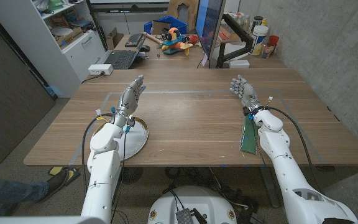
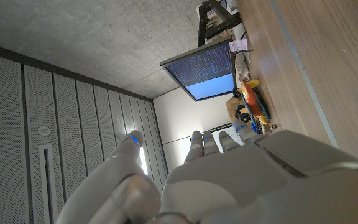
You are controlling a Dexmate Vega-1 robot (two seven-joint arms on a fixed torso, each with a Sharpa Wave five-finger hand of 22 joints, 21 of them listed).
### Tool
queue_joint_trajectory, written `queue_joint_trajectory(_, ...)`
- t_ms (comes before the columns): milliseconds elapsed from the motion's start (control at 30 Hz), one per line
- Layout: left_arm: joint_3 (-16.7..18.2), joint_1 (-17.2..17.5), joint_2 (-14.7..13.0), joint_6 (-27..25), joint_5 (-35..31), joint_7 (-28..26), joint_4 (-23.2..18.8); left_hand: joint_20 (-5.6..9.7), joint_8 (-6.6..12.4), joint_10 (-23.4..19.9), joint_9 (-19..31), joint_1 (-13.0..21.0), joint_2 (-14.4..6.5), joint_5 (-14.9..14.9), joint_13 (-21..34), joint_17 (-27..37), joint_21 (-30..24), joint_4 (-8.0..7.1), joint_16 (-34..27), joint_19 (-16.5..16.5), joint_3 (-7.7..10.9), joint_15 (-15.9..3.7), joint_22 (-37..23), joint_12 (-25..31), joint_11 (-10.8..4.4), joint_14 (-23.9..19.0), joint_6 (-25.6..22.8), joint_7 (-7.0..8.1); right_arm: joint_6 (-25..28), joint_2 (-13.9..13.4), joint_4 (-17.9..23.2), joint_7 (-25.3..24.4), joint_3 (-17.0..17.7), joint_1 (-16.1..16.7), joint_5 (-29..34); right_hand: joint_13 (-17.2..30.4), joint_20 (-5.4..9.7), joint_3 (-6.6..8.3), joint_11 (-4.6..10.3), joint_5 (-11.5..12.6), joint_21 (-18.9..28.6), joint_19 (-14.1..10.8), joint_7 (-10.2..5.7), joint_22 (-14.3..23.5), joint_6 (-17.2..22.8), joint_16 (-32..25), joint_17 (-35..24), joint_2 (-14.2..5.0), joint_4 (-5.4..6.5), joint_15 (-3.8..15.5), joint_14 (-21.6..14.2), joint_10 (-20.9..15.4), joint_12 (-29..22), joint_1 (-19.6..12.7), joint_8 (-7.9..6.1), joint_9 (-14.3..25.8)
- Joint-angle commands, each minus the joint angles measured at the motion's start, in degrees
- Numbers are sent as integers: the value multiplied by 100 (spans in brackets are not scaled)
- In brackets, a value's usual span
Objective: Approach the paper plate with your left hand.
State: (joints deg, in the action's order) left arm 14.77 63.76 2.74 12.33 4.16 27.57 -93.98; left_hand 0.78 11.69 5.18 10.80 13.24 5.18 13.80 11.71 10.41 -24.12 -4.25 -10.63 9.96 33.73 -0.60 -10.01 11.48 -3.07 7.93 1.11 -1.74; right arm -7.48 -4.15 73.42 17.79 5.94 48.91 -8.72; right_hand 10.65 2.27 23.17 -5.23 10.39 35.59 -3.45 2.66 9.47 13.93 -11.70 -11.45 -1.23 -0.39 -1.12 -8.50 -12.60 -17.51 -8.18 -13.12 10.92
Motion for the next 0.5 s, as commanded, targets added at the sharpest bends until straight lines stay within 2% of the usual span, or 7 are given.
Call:
queue_joint_trajectory(33,-38,161,-84,-5,-53,13,-262,-24,10,-20,7,68,1,26,1,5,13,39,-28,350,0,-2,-11,29,-8,-9,-53,-4,-24,4,-14,-13,1,-36,5,17,-24,27,8,16,-19,-47,20,28,49,-2,-3,-65,-35,7,-45,-67,21,-9,23,15)
queue_joint_trajectory(500,-99,418,-260,35,-310,-112,-612,-44,7,-52,7,87,-10,18,-11,4,39,51,-32,347,-5,-12,-12,40,1,-31,-58,2,-100,3,-182,2,24,-137,-9,13,-27,20,19,16,-60,-59,24,29,58,-5,6,-67,-44,6,-55,-73,41,-1,37,13)
